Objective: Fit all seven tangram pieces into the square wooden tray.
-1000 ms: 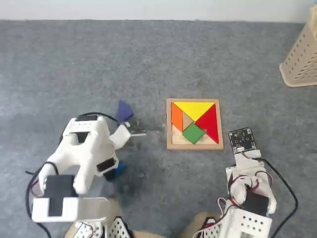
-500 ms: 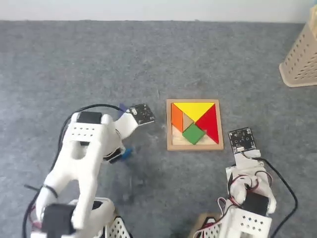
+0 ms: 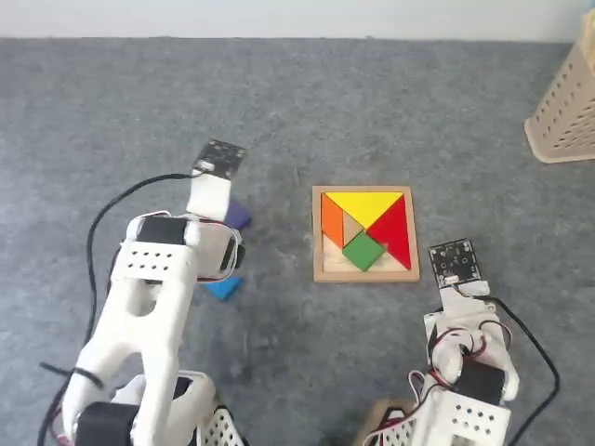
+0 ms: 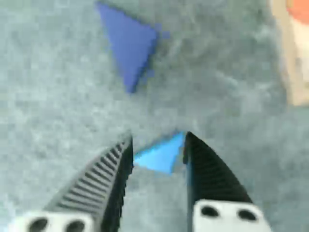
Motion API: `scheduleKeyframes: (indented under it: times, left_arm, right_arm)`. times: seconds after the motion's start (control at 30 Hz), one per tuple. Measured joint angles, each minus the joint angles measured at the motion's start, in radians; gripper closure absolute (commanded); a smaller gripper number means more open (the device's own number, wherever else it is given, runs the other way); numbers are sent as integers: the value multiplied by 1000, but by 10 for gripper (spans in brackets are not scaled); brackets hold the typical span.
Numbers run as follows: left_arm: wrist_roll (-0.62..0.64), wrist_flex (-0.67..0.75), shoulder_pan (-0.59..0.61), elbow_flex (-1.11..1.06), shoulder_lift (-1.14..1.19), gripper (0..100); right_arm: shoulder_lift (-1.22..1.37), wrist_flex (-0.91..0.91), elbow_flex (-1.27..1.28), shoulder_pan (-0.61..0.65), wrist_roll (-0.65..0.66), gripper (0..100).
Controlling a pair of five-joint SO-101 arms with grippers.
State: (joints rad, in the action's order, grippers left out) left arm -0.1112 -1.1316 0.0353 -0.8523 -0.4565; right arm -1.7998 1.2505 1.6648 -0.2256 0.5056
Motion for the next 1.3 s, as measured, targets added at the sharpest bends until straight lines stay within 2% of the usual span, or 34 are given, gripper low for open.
scheduleKeyframes:
  times: [0.1,0.4,0.63,0.77,1.03,1.17,1.3]
  left_arm:
    - [21,8,55,0,40,823]
    - [137,0,51,3,245,824]
    - [129,-91,-48,51,235,826]
    - [68,-140,-64,49,173,825]
    - [49,-103,-61,12,130,826]
    - [-2,-103,-60,12,130,826]
    - [17,-103,-61,12,130,826]
  right_arm:
    - [0,0,0,0,0,991]
    - [0,0,0,0,0,991]
    - [0,0,0,0,0,991]
    - [0,0,0,0,0,991]
    - [0,0,0,0,0,991]
    - [0,0,0,0,0,991]
    - [0,0,0,0,0,991]
